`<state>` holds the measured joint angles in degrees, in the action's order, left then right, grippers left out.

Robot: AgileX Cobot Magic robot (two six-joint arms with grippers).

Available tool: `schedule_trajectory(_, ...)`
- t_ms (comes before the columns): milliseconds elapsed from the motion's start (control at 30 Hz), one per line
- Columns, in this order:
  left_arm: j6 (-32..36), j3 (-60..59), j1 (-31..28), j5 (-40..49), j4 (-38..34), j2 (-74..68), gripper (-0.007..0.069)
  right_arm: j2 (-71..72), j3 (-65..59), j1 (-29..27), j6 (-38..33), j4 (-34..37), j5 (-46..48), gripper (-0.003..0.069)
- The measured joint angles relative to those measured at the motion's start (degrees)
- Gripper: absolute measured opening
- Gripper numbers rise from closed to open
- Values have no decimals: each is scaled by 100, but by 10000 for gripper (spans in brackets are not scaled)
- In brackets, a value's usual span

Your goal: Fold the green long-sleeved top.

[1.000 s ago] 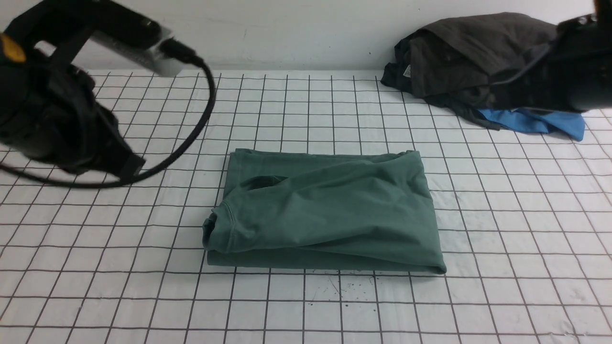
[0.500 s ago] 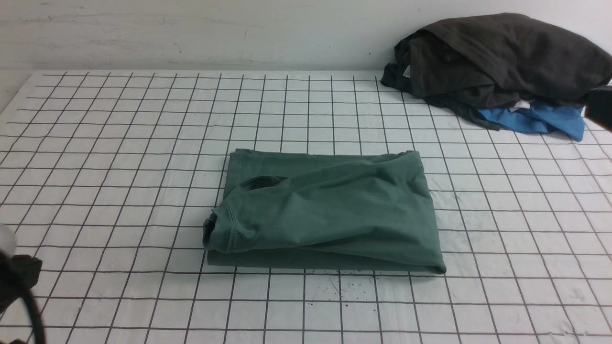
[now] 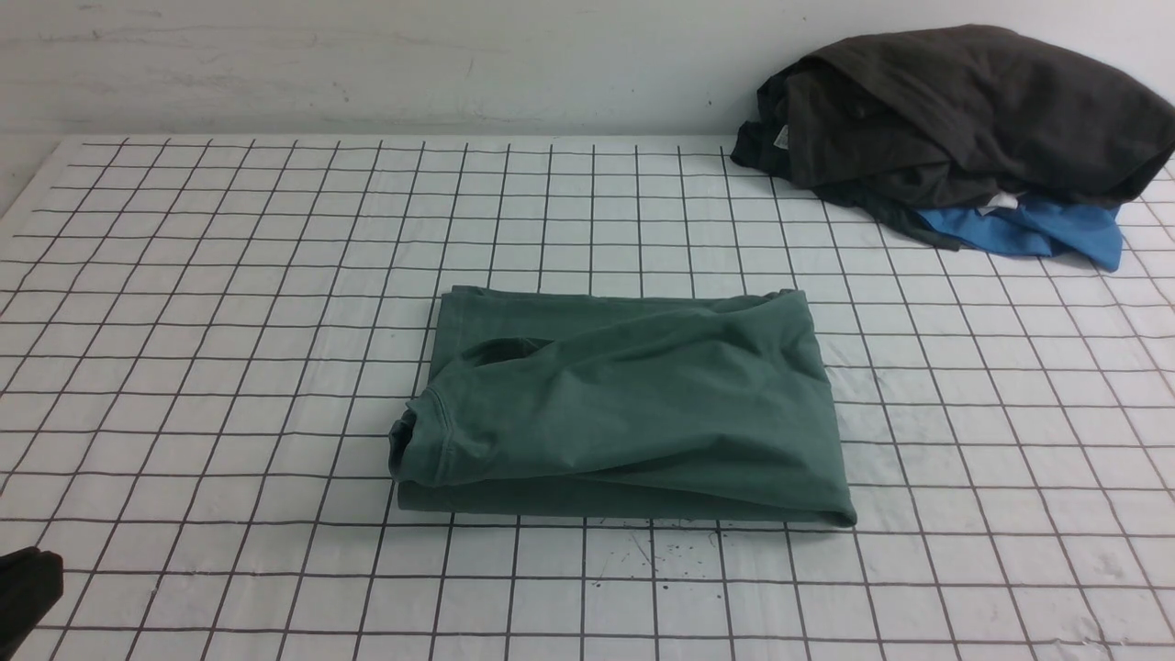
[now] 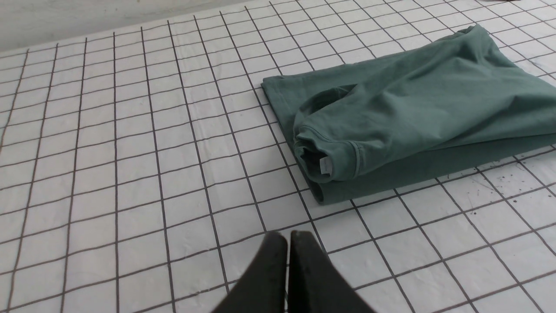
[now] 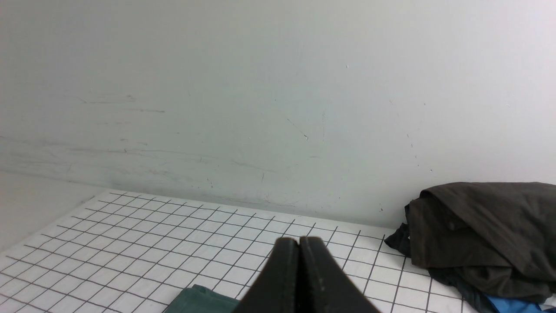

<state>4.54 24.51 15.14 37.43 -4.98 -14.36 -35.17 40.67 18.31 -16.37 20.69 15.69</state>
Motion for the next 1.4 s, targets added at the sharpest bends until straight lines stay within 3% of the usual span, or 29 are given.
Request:
schedule_trajectory(267,0,0,0,0,0,0,-8,7,0,0,-6,0,113,-14)
schedule_trajectory(967,0,0,0,0,-16,0,-8,9,-7,0,-6,0,1776,-14)
schedule_trajectory(1167,0,0,0,0,-16,0,-8,13,-36,0,-6,176,1772,-14)
schedule_trajectory(1267,0,0,0,0,-16,0,-8,225,-263,0,-6,257,1359,-14)
schedule_trajectory(1400,0,0,0,0,-16,0,-8,923,-978,-151,22,-148,460,-14)
